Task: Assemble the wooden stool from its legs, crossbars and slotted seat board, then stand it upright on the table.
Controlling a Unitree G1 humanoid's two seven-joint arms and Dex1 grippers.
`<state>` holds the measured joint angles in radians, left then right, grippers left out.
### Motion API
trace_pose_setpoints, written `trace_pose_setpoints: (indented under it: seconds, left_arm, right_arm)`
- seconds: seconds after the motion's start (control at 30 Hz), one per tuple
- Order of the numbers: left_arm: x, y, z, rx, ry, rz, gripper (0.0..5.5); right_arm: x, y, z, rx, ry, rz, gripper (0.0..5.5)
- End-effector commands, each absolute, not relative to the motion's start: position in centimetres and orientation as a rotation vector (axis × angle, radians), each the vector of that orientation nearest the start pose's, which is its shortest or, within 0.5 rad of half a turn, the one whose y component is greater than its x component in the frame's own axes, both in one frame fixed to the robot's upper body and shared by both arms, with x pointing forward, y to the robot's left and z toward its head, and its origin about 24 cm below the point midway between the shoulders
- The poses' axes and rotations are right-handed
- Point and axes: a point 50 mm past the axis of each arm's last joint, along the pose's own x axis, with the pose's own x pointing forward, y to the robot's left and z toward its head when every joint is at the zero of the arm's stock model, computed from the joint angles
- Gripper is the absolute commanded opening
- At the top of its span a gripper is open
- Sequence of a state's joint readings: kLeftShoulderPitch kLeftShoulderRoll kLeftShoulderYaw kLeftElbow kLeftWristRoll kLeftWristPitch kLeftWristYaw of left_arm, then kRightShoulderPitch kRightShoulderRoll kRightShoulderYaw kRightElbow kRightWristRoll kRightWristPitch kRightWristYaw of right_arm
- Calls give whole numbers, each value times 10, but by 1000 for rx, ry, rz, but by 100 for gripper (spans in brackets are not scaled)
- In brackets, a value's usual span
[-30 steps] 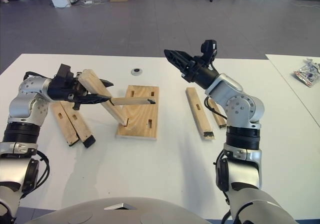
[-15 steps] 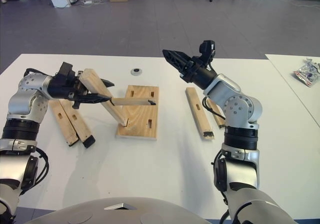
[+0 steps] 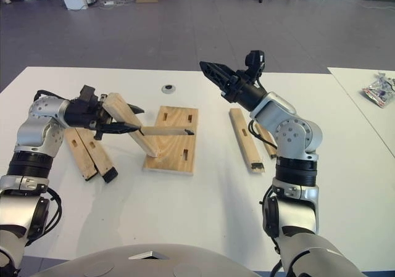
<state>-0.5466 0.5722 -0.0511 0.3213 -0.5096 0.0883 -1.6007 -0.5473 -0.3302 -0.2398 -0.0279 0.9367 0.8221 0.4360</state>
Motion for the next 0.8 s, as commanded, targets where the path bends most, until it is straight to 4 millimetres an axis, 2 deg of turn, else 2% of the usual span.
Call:
trace_pose_setpoints:
  seconds: [0.03,0.27,0.47,0.5,0.57,0.73,0.8]
  left_arm:
    - [286,189,105,176,169,-1578,206]
    - [265,187,65,142,338,-1493,206]
    - [266,193,72,93,355,-1466,206]
    - [266,194,71,98,374,-1467,242]
    - [266,196,70,99,401,-1467,279]
    - [279,197,78,129,292,-1375,378]
    - [276,204,77,188,298,-1311,418]
  right_arm:
    - [313,-161,181,564,49,801,320]
    - [313,-161,182,566,47,799,320]
    - [312,-161,182,586,45,790,320]
    - [312,-160,182,588,44,789,320]
    - [312,-160,181,594,43,785,320]
    - [311,-158,180,603,43,786,320]
    - [310,-158,179,606,43,783,320]
